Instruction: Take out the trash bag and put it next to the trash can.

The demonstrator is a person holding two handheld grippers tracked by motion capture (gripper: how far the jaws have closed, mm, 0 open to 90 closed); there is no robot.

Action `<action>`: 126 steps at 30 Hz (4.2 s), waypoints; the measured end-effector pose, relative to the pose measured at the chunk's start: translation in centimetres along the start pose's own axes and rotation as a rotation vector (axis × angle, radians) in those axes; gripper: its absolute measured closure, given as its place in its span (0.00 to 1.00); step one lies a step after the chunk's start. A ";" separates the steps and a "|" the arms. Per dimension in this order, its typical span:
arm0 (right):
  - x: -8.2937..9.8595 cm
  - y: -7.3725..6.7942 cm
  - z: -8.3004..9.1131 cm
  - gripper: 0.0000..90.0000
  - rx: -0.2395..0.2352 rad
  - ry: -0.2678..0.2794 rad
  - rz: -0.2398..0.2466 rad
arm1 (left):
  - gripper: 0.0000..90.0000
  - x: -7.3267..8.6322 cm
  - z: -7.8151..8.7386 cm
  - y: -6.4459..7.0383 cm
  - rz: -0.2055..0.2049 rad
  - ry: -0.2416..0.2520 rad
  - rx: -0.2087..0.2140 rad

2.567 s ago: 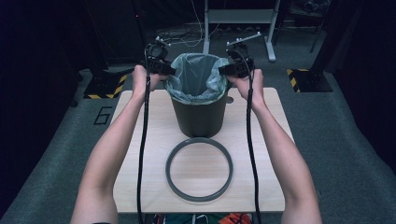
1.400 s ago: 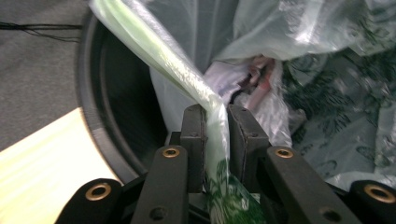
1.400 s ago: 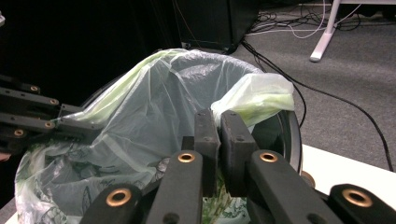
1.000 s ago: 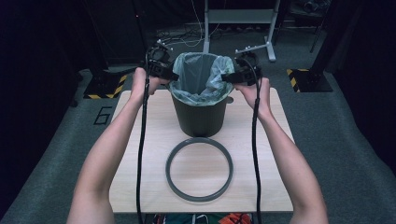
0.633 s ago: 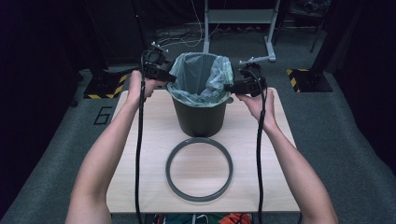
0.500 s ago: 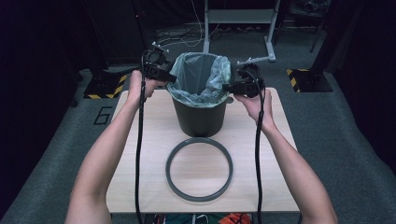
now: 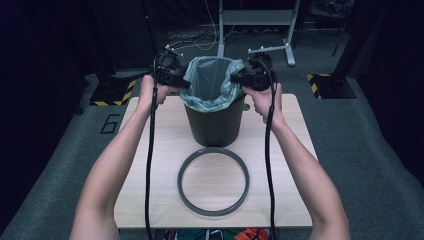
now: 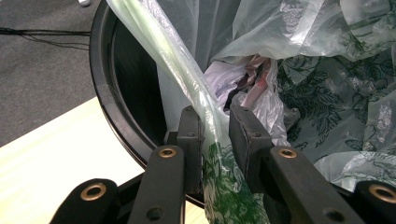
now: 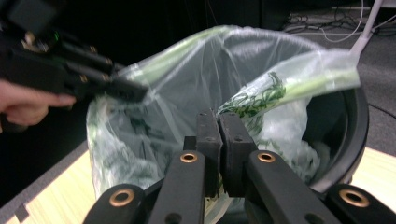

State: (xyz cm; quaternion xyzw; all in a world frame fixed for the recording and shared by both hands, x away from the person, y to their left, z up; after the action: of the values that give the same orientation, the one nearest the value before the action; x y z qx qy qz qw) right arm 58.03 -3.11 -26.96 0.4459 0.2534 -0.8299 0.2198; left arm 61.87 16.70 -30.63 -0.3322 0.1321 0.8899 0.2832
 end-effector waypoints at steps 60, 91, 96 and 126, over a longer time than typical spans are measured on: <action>-3.0 0.7 -3.3 0.96 -0.090 0.071 -0.066 | 0.92 -5.0 -1.3 5.5 -0.140 0.144 0.053; -3.4 -0.9 -4.9 1.00 0.010 0.152 0.152 | 0.62 -8.2 3.5 7.3 -0.088 0.342 0.305; -3.8 0.0 -4.3 1.00 0.043 0.164 0.129 | 0.40 -7.4 4.0 6.0 -0.085 0.352 0.282; -4.1 0.8 -1.5 0.97 -0.070 0.213 0.018 | 0.96 -4.8 -1.4 5.0 -0.213 0.206 0.078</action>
State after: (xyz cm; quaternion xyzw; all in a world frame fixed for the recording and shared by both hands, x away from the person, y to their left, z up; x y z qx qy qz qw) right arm 61.54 -2.27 -24.40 0.5257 0.3002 -0.7665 0.2143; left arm 62.63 10.11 -28.30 -0.4228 0.1592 0.8102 0.3736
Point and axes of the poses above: each handheld gripper's, and its own axes: z roughly backward along the jaws, x roughly out of its underside, y roughly to its right, the point moved 8 cm from there along -z, roughly forward along the jaws, and after that the axes turned 1 degree about -y, right-handed, at the moved point
